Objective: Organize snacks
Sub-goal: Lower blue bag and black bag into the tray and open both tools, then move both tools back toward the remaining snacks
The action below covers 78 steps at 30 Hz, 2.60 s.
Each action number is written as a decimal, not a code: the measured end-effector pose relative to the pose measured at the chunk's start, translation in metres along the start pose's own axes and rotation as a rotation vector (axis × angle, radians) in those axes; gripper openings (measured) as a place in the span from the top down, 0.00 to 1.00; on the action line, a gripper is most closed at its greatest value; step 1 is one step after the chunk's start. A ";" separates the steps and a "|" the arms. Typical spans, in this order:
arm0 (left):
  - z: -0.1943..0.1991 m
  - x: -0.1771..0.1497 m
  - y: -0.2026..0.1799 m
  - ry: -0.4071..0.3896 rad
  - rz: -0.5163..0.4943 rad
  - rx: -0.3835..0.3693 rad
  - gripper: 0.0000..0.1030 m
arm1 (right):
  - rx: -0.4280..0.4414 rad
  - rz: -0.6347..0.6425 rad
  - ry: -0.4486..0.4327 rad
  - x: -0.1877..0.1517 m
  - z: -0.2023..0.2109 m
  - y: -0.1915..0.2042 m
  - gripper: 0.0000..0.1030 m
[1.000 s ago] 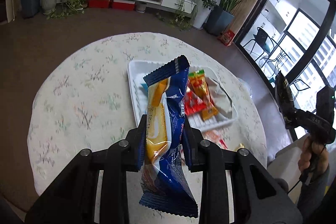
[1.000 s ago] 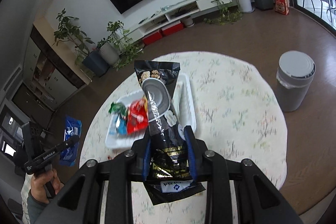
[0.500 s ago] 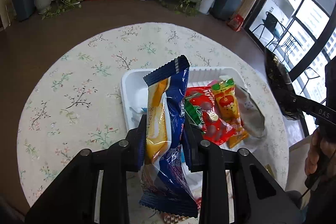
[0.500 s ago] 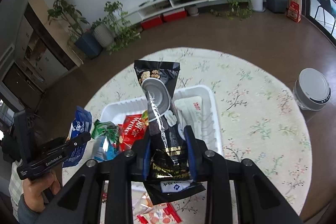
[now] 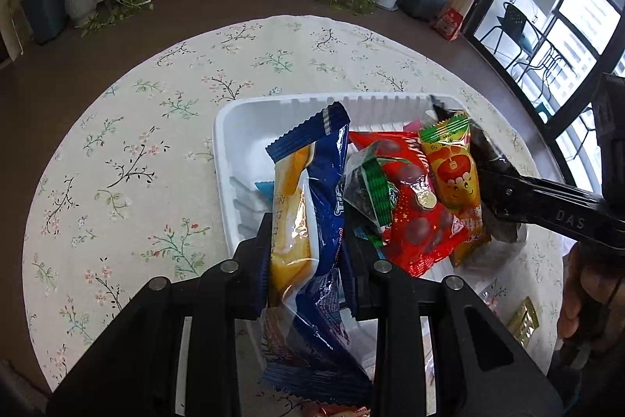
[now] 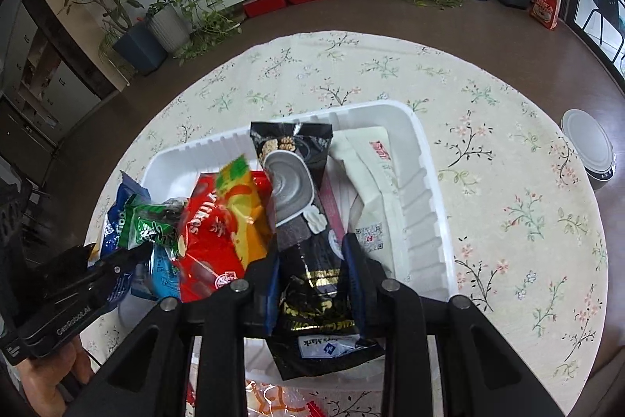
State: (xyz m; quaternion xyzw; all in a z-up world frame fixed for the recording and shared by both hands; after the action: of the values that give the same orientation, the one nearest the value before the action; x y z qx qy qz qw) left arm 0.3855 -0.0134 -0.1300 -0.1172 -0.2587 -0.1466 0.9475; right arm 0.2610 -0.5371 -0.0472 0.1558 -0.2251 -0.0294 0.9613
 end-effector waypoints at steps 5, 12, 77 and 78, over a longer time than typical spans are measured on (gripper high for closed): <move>0.004 0.001 0.002 0.001 0.007 -0.006 0.63 | -0.015 0.002 -0.002 0.003 -0.009 0.006 0.67; 0.013 0.003 -0.001 -0.032 0.001 -0.025 0.33 | -0.020 -0.003 -0.016 0.006 -0.010 0.010 0.63; 0.060 -0.121 -0.087 0.083 -0.794 -0.130 0.01 | 0.202 0.794 0.061 -0.165 0.105 -0.002 0.24; 0.056 -0.121 -0.088 0.102 -0.812 -0.132 0.01 | 0.191 0.822 0.083 -0.163 0.098 -0.004 0.24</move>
State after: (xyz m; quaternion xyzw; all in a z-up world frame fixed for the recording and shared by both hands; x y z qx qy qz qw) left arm 0.2307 -0.0526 -0.1339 -0.0588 -0.2268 -0.5305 0.8147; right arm 0.0715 -0.5483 -0.0336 0.1425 -0.2315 0.3835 0.8826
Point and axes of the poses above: each gripper's, at about its wrist camera, not at the fingertips, and z roughly against the way its jaws point, y to its left, x to its top, the point moved 4 cm from there along -z, roughly the way its jaws point, and after that the axes turned 4 degrees about -z, right-handed, at the moved point
